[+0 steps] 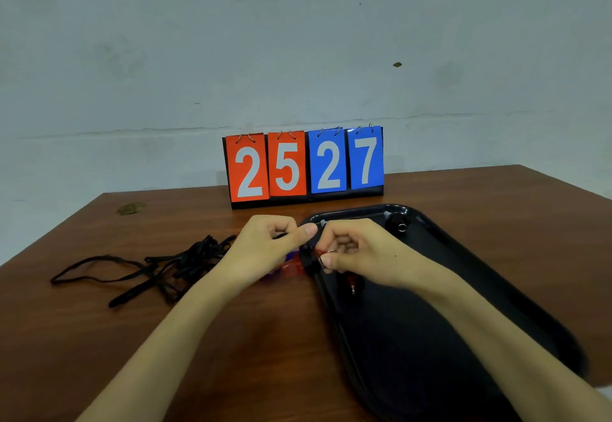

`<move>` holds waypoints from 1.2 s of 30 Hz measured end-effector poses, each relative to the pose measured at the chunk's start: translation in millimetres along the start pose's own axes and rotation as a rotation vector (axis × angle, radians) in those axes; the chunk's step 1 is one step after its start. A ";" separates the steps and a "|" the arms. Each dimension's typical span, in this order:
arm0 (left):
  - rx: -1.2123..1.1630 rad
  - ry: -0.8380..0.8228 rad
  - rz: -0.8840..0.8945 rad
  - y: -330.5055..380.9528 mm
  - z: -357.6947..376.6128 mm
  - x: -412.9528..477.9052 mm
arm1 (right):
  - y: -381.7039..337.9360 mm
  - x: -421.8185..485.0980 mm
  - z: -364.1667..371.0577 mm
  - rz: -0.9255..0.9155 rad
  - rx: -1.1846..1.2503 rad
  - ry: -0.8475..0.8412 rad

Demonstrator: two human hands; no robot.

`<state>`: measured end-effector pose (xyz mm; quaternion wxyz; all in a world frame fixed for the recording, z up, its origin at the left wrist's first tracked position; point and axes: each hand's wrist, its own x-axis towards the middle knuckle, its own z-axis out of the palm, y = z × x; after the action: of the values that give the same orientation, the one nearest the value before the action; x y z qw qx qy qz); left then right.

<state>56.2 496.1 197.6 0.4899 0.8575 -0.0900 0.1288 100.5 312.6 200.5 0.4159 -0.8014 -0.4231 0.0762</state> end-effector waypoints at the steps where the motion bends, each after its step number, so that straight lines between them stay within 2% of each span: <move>1: -0.031 -0.015 -0.023 -0.1 -0.2 0.1 | -1.3 -0.1 -0.6 -0.003 0.045 -0.012; 6: -0.350 -0.128 -0.143 0.2 2.8 -3.2 | -7.3 -1.7 1.3 0.017 0.306 -0.026; 9: -0.507 -0.112 -0.222 -3.4 14.7 -1.5 | -6.4 -1.0 1.3 0.065 0.459 0.007; 12: -0.551 -0.062 -0.246 -4.7 27.9 -0.8 | -4.2 -0.1 -1.6 0.094 0.560 0.083; 19: -0.368 0.031 -0.128 -5.9 34.5 -4.6 | 8.2 5.7 -2.6 0.213 0.479 0.406; 22: -0.244 0.036 -0.072 -5.9 39.2 -6.7 | 11.8 6.9 -2.9 0.243 0.308 0.496; 24: -0.079 0.093 -0.002 -6.6 41.6 -9.3 | 11.6 6.0 -0.7 0.228 0.169 0.521; 28: 0.128 0.150 0.119 -6.0 40.5 -13.9 | 8.9 4.2 5.1 0.204 -0.034 0.475; 36: 0.201 0.272 0.170 -2.0 24.5 -9.9 | 9.1 2.7 5.3 0.156 -0.172 0.307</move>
<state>50.6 476.2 181.0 0.3967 0.8662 -0.0816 0.2928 105.3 315.0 191.1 0.3984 -0.8665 -0.2964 -0.0513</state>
